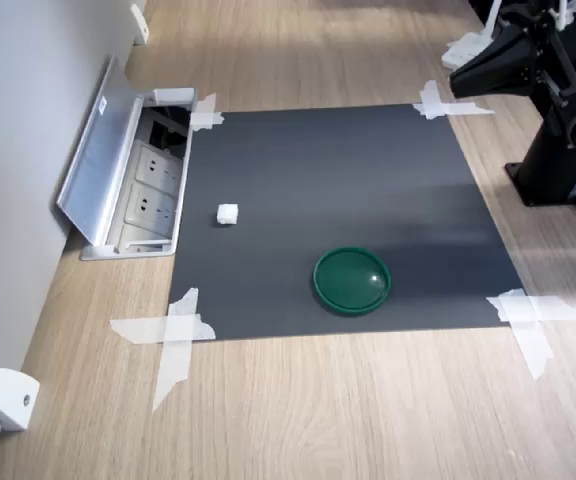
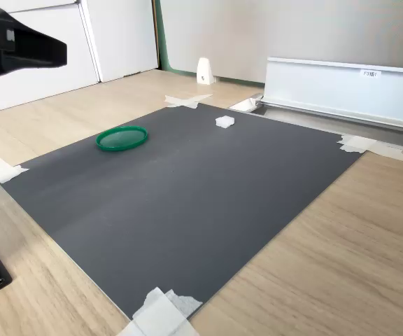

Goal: Grasp a white terminal and put it on the green lid.

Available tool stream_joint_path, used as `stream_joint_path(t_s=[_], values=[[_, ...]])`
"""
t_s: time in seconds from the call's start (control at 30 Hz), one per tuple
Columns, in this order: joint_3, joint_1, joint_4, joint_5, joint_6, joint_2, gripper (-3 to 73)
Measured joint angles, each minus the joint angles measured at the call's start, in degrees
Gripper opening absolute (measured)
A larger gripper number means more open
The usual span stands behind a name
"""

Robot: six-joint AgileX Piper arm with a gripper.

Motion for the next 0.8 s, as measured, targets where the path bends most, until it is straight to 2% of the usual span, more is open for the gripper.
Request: stream_joint_path(t_s=[0.6,0.8], values=[[-0.08,0.0,0.0,0.0,0.0,0.0,-0.9],[-4.6,0.0,0.0,0.07,0.0,4.26,-0.9]])
